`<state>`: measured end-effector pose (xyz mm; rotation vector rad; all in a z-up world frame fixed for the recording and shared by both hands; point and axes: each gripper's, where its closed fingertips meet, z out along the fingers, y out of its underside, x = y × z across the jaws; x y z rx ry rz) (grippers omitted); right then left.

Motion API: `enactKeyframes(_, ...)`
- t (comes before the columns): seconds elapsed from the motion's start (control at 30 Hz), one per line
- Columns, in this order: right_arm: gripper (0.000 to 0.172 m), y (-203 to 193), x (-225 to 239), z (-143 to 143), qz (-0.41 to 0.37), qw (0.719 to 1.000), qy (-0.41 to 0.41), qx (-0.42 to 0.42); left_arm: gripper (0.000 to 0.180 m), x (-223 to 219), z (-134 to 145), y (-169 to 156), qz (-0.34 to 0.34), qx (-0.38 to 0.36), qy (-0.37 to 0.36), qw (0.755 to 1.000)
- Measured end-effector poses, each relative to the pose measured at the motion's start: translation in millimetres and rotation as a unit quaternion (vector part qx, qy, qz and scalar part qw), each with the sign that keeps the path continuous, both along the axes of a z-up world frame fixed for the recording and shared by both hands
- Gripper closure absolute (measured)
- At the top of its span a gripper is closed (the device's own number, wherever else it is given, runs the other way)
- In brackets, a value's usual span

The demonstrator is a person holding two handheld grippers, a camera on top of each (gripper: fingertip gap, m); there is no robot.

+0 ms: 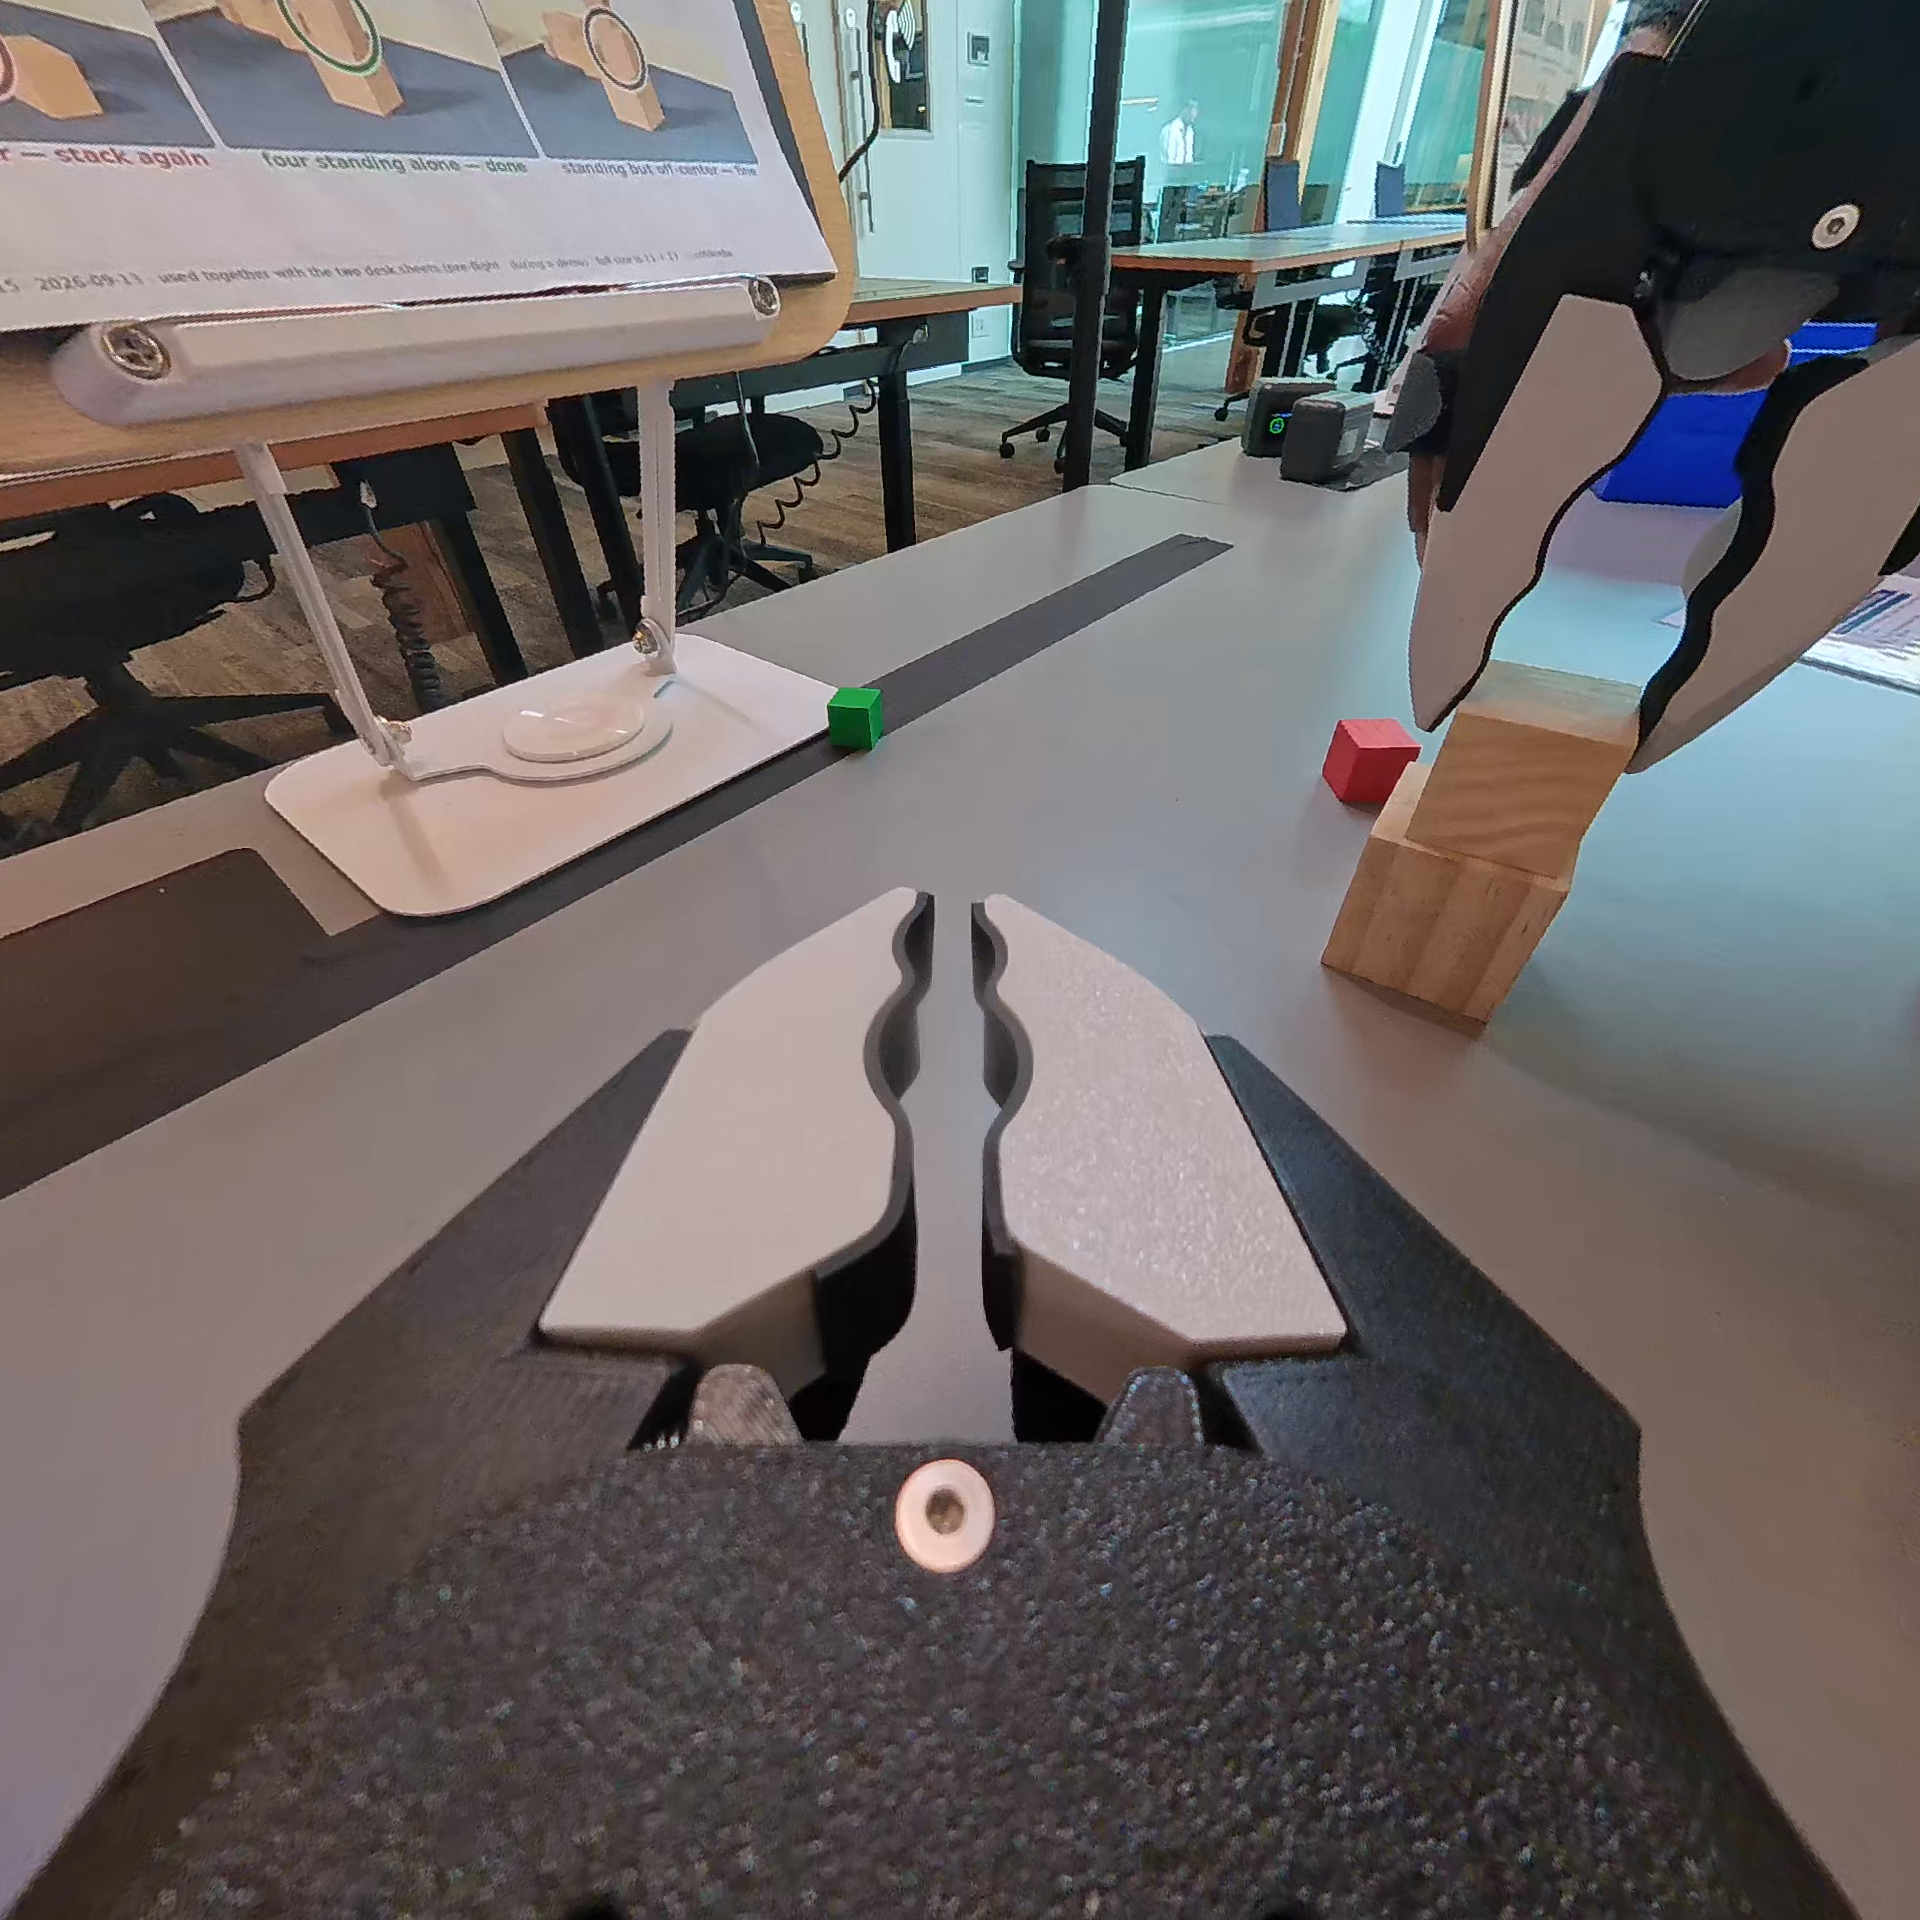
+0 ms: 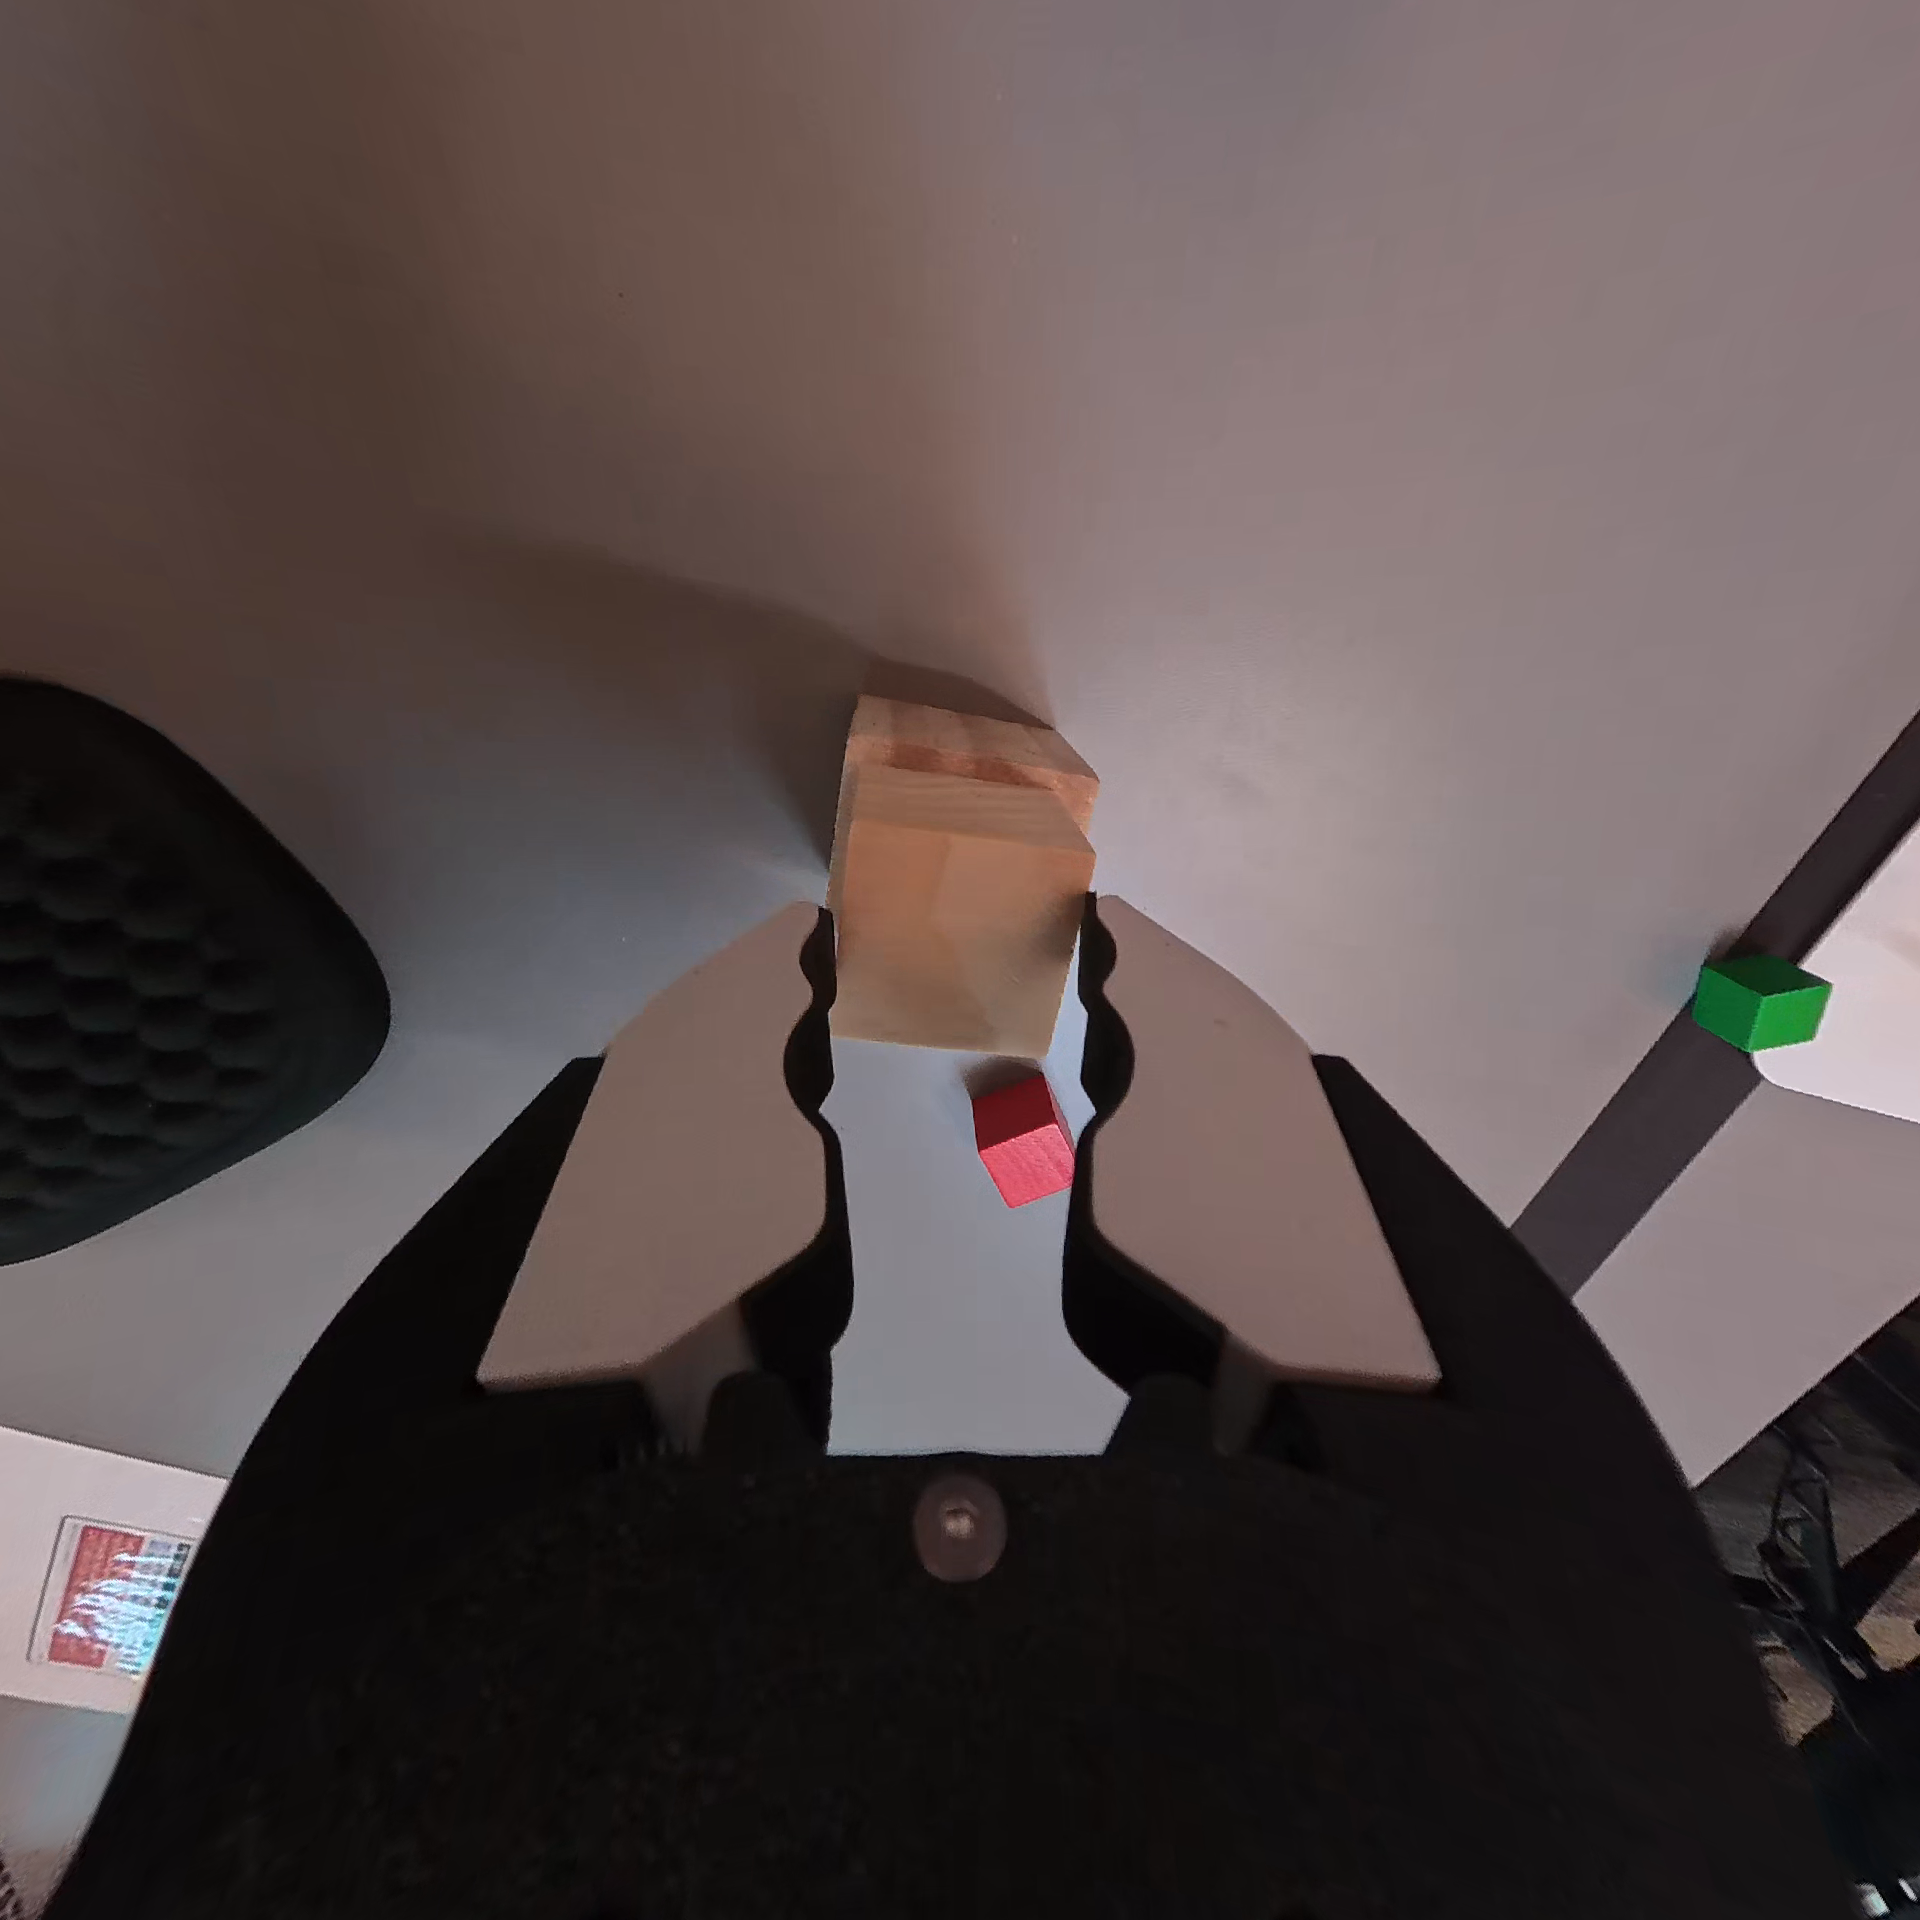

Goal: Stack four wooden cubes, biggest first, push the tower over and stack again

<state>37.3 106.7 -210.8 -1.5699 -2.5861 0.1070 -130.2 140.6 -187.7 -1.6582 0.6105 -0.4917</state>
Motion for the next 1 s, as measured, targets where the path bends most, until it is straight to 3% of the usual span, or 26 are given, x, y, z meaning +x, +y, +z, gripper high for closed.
enactKeyframes(0.23, 0.125, 0, 0, -1, 0.001, 1.000, 0.001, 0.005, 0.174, 0, 0, 0, -0.001, 0.000, -0.002, 1.000)
enactKeyframes(0.5, 0.109, 5, -3, 9, -0.029, 0.999, 0.036, 0.016, 0.174, 0, 0, 0, 0.000, -0.001, -0.001, 1.000)
enactKeyframes(0.6, 0.103, 7, -5, 25, -0.063, 0.995, 0.080, 0.010, 0.174, 0, 1, -1, 0.000, 0.000, -0.001, 1.000)
enactKeyframes(0.8, 0.109, 35, 9, 56, -0.158, 0.968, 0.194, 0.011, 0.174, 1, 0, -1, -0.001, 0.000, 0.001, 1.000)
enactKeyframes(1.0, 0.109, 69, 54, 45, -0.252, 0.942, 0.219, 0.036, 0.174, 2, -3, 0, -0.002, -0.004, 0.005, 1.000)
